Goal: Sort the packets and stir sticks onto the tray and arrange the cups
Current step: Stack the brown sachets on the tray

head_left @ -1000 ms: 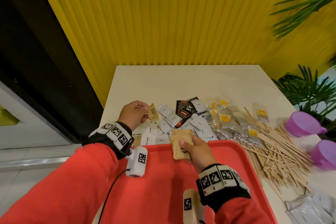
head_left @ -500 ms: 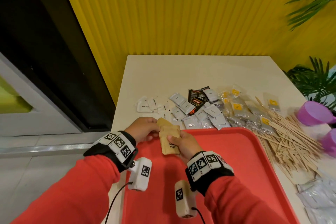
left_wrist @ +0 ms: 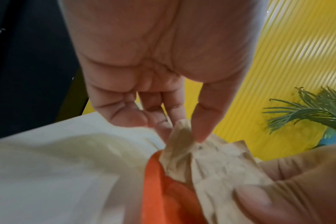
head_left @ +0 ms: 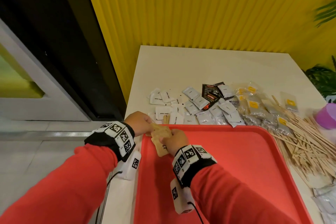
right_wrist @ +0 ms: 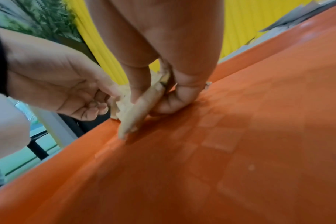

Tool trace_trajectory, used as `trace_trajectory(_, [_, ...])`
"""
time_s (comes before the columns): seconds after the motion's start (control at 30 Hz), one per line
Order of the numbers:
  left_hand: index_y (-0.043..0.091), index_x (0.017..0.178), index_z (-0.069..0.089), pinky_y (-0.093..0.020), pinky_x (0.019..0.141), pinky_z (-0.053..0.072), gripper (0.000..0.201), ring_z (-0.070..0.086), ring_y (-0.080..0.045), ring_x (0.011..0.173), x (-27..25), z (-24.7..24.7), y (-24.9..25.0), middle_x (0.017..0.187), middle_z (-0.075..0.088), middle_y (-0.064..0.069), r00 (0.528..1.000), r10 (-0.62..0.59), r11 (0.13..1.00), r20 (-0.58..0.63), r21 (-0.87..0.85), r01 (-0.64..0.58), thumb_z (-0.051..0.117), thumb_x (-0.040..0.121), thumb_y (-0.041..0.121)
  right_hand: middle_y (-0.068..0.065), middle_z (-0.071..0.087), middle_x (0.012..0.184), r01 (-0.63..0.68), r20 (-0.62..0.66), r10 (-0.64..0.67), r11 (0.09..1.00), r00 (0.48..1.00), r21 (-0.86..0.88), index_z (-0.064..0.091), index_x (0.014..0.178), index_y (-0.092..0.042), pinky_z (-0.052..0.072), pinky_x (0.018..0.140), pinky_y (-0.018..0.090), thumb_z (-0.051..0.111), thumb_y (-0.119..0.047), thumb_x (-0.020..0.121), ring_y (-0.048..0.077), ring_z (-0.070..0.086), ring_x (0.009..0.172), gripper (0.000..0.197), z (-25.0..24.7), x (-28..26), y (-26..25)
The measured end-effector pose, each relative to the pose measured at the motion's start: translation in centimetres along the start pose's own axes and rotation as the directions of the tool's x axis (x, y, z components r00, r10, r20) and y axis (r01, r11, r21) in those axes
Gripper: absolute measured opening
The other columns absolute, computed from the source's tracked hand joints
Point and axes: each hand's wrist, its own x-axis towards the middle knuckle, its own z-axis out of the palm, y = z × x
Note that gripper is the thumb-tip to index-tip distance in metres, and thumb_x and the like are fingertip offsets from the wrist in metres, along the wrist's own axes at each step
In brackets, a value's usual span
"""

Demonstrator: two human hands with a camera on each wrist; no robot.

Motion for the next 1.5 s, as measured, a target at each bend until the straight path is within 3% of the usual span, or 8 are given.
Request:
trace_trajectory(0.23, [0.012, 0.088, 0.07, -0.026, 0.077, 0.046, 0.013, 0.054, -0.014, 0.083, 0.3, -0.4, 0.0, 0.082, 0.059, 0.002, 0.999, 0.018, 0.997, -0.029, 0.072, -0.016, 0.068, 0.077, 0.004, 0.011, 0.06, 0.119, 0.049, 0.036, -0.041, 0.953, 0.999, -0.298, 0.057, 0.113, -0.005, 0.045, 0.094, 0.031, 0.061, -0.023, 0.086, 0.026, 0.055, 0.113, 0.032, -1.7, -1.0, -1.0])
trace_trajectory(0.3, [0.011, 0.09, 0.07, -0.028, 0.081, 0.047, 0.014, 0.054, -0.014, 0.083, 0.5, -0.5, 0.0, 0.088, 0.062, -0.001, 0.999, 0.022, 0.997, -0.032, 0.079, -0.02, 0.069, 0.078, 0.004, 0.007, 0.063, 0.097, 0.063, 0.064, -0.047, 0.961, 0.997, -0.269, 0.057, 0.085, -0.012, 0.046, 0.083, 0.03, 0.062, -0.019, 0.085, 0.024, 0.058, 0.1, 0.009, -1.6, -1.1, -0.8])
trace_trajectory(0.4, [0.012, 0.092, 0.071, -0.026, 0.08, 0.046, 0.016, 0.054, -0.013, 0.082, 0.7, -0.6, 0.1, 0.097, 0.068, -0.004, 0.998, 0.041, 0.995, -0.036, 0.097, -0.038, 0.069, 0.078, 0.004, -0.007, 0.045, 0.066, 0.045, 0.041, -0.038, 0.982, 0.998, -0.181, 0.037, 0.061, -0.022, 0.037, 0.067, 0.024, 0.067, -0.016, 0.081, 0.017, 0.05, 0.082, 0.037, -0.9, -1.1, -0.5])
trace_trajectory(0.93, [0.017, 0.107, 0.07, -0.021, 0.081, 0.041, 0.023, 0.057, -0.016, 0.106, 1.1, -1.0, 1.1, 0.114, 0.065, 0.0, 0.998, 0.067, 0.982, 0.02, 0.174, -0.069, 0.058, 0.088, 0.014, -0.003, 0.055, 0.084, 0.041, -0.051, -0.044, 0.997, 0.998, -0.063, 0.052, 0.08, -0.02, 0.041, 0.064, 0.021, 0.072, -0.013, 0.077, 0.013, 0.052, 0.083, 0.021, -0.9, -0.2, -0.3])
trace_trajectory(1.03, [0.021, 0.101, 0.063, -0.021, 0.073, 0.041, 0.025, 0.055, -0.018, 0.1, 1.1, -0.8, 1.1, 0.109, 0.062, -0.003, 0.997, 0.08, 0.991, -0.004, 0.103, -0.079, 0.055, 0.082, 0.006, -0.002, 0.054, 0.09, 0.028, -0.044, -0.031, 0.997, 0.999, -0.073, 0.054, 0.099, -0.016, 0.038, 0.06, 0.02, 0.072, -0.014, 0.078, 0.014, 0.051, 0.08, 0.028, -1.1, -0.7, 0.2])
trace_trajectory(1.2, [0.016, 0.091, 0.065, -0.019, 0.071, 0.041, 0.018, 0.052, -0.013, 0.088, 1.0, -0.6, 1.0, 0.093, 0.057, 0.003, 0.991, 0.122, 0.973, 0.05, 0.191, -0.129, 0.066, 0.077, 0.005, -0.001, 0.05, 0.085, 0.018, -0.056, -0.022, 0.997, 0.998, -0.08, 0.045, 0.084, -0.017, 0.037, 0.051, 0.02, 0.071, -0.008, 0.076, 0.017, 0.05, 0.076, 0.029, -1.0, -1.1, 0.2])
trace_trajectory(1.37, [0.02, 0.064, 0.056, -0.022, 0.073, 0.043, 0.023, 0.06, -0.016, 0.091, 1.1, -0.5, 1.2, 0.089, 0.063, 0.001, 0.993, 0.096, 0.952, 0.064, 0.286, -0.111, 0.068, 0.08, 0.01, 0.001, 0.054, 0.084, 0.092, 0.012, -0.092, 0.965, 0.996, -0.246, 0.036, 0.062, -0.023, 0.041, 0.065, 0.024, 0.071, -0.011, 0.077, 0.016, 0.049, 0.082, 0.04, -0.9, -1.5, -0.1])
trace_trajectory(1.5, [0.02, 0.059, 0.052, -0.019, 0.061, 0.041, 0.027, 0.059, -0.016, 0.086, 1.3, -0.4, 1.1, 0.083, 0.062, 0.0, 0.995, 0.076, 0.948, 0.057, 0.306, -0.09, 0.064, 0.081, 0.009, 0.012, 0.065, 0.111, 0.134, 0.122, -0.097, 0.926, 0.988, -0.352, 0.04, 0.061, -0.022, 0.047, 0.082, 0.027, 0.063, -0.013, 0.084, 0.021, 0.058, 0.095, 0.033, -0.9, -1.5, -1.0])
